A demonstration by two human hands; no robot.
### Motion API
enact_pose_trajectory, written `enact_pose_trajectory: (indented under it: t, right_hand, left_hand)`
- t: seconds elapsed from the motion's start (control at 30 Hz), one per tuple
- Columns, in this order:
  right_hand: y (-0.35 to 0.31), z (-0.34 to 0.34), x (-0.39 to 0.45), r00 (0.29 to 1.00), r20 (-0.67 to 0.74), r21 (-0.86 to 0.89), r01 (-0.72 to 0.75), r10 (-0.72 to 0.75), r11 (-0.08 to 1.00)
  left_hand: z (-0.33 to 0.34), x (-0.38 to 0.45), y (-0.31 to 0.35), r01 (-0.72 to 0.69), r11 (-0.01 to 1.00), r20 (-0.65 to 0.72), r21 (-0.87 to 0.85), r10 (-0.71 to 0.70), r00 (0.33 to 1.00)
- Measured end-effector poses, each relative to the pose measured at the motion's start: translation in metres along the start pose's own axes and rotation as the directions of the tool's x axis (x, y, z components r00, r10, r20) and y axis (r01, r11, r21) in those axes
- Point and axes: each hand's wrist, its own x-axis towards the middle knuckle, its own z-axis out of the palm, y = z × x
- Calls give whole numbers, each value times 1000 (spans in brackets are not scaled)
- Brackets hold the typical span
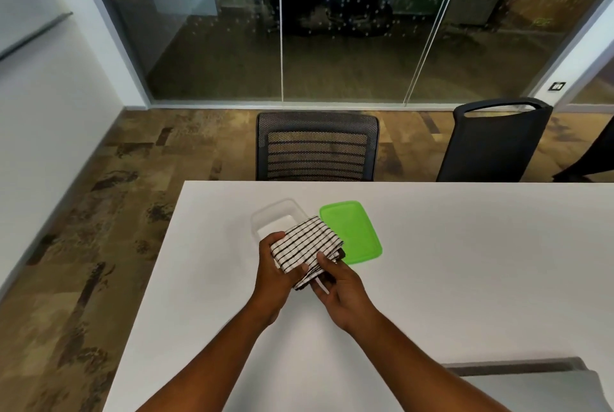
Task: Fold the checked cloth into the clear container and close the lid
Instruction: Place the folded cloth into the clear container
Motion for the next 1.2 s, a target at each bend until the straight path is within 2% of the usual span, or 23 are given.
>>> enact_pose_trajectory:
  t: [0.17, 0.27, 0.37, 0.53, 0.67, 0.77, 0.83, 0.9, 1.07, 1.2]
  right_hand:
    - [-3, 5, 29, 996, -86, 46, 32, -28, 998]
    - [-9, 5, 46, 993, -116, 58, 7, -1, 998]
    - [-10, 2, 62, 988, -151, 63, -16, 25, 998]
    - [-6, 6, 85, 985, -167, 72, -38, 50, 997]
    - [-3, 10, 101, 985, -158, 41, -58, 63, 998]
    - [1, 11, 114, 984, -158, 27, -76, 79, 997]
    - [4, 9, 121, 984, -158, 7, -88, 88, 996]
    - [6, 8, 126, 983, -156, -14, -95, 92, 995]
    - [9, 1, 132, 985, -157, -61, -84, 74, 995]
    - [8, -4, 129, 984, -165, -105, -87, 69, 991]
  left_hand:
    - [-2, 26, -4, 71, 991, -20, 111, -69, 997]
    - [-18, 66, -1, 79, 952, -170, 295, -29, 985]
    - [-43, 114, -2, 77, 882, -203, 465, 21, 979]
    - [-72, 184, -3, 19, 696, -114, 718, 91, 989]
    - [-80, 231, -12, 67, 500, -24, 863, -92, 995]
    - [-82, 259, -24, 86, 351, 32, 932, -315, 948]
    - [-83, 269, -35, 70, 296, 61, 953, -411, 910]
    - [-85, 275, -44, 51, 284, 78, 957, -422, 903]
    - [-92, 275, -54, 22, 254, 65, 967, -330, 942]
    - [-101, 249, -58, 49, 331, 57, 942, -302, 952]
